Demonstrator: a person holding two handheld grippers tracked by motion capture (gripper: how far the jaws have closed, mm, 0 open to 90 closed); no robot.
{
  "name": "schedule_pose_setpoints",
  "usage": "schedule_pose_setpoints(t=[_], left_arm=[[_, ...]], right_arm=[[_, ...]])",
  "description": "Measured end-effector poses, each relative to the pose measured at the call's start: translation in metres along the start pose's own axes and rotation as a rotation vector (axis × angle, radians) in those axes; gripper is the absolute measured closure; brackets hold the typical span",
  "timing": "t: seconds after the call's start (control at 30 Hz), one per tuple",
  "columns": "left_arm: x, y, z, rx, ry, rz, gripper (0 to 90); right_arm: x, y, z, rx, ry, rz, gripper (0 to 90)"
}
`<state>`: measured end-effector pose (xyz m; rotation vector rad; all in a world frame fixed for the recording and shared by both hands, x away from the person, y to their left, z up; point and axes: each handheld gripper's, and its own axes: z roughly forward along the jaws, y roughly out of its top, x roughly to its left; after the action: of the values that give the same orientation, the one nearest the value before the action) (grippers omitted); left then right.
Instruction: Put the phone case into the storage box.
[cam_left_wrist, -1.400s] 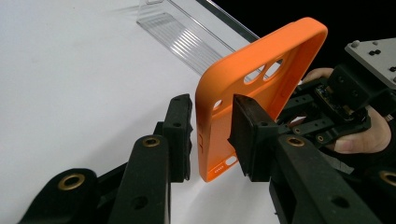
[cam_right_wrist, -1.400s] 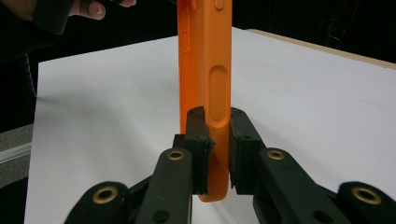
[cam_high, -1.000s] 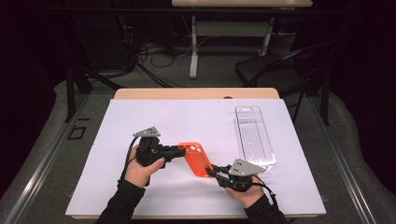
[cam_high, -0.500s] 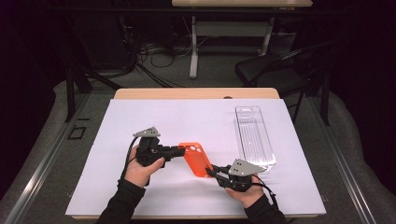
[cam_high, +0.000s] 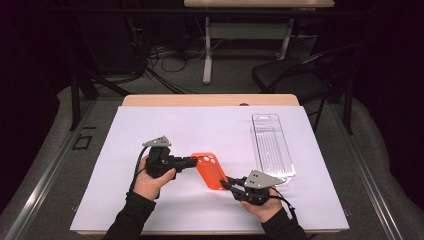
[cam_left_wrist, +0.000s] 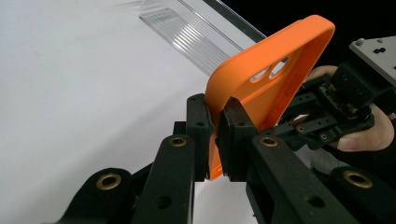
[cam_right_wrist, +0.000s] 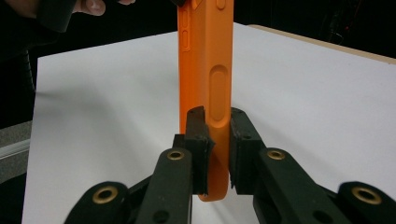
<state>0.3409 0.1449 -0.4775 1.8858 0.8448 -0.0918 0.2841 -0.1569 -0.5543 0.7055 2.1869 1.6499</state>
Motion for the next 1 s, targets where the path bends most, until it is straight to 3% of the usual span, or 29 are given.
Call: schedule_pose_setpoints(t=[1.0], left_arm=[[-0.0059, 0.0019, -0.0021, 0.022, 0.03, -0.044, 84.6]], right_arm=[[-0.0002, -0.0004, 0.0008, 0.006, 0.008, 0.012, 80.7]])
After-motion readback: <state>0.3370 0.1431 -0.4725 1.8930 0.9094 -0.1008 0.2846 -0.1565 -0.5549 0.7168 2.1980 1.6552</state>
